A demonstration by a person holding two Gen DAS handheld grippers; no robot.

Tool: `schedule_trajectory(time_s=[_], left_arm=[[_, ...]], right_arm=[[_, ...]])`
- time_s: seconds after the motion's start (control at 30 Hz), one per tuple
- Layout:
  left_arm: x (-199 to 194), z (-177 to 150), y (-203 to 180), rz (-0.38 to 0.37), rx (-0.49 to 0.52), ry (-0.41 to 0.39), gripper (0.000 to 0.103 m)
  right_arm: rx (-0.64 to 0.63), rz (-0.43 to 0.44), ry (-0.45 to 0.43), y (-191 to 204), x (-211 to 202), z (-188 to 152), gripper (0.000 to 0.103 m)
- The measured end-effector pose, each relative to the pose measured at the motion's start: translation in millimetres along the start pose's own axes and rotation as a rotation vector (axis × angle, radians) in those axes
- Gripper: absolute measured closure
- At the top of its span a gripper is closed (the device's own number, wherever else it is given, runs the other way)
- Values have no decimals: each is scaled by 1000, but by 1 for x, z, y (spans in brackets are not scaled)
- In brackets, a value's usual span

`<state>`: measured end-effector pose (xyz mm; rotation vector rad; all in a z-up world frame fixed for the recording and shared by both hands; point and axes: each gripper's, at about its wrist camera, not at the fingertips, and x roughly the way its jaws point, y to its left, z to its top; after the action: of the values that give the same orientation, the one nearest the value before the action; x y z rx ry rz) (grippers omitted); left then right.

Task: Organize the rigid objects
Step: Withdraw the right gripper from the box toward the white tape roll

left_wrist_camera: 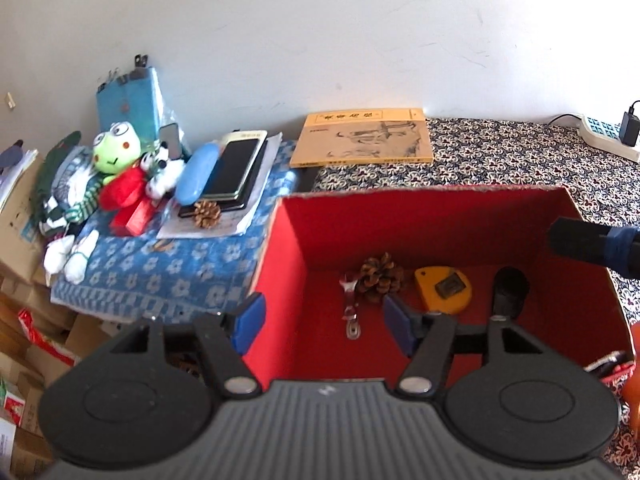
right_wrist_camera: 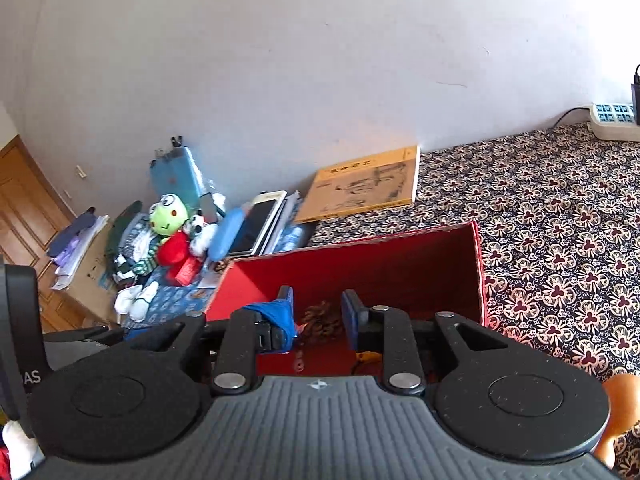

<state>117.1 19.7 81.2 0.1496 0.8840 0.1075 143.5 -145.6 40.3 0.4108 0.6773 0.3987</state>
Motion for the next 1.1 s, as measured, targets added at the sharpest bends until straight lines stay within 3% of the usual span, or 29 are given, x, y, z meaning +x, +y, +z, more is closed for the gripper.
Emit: schedule_trajectory(time_s=[0.5, 1.1], left_arm=[[-33, -39, -11, 52, -35, 48, 37], [-27, -85, -25, 68, -39, 156, 37]], right_arm=[[10, 87, 47, -1, -36, -35, 93], [61, 133, 181, -15, -36, -79, 92]])
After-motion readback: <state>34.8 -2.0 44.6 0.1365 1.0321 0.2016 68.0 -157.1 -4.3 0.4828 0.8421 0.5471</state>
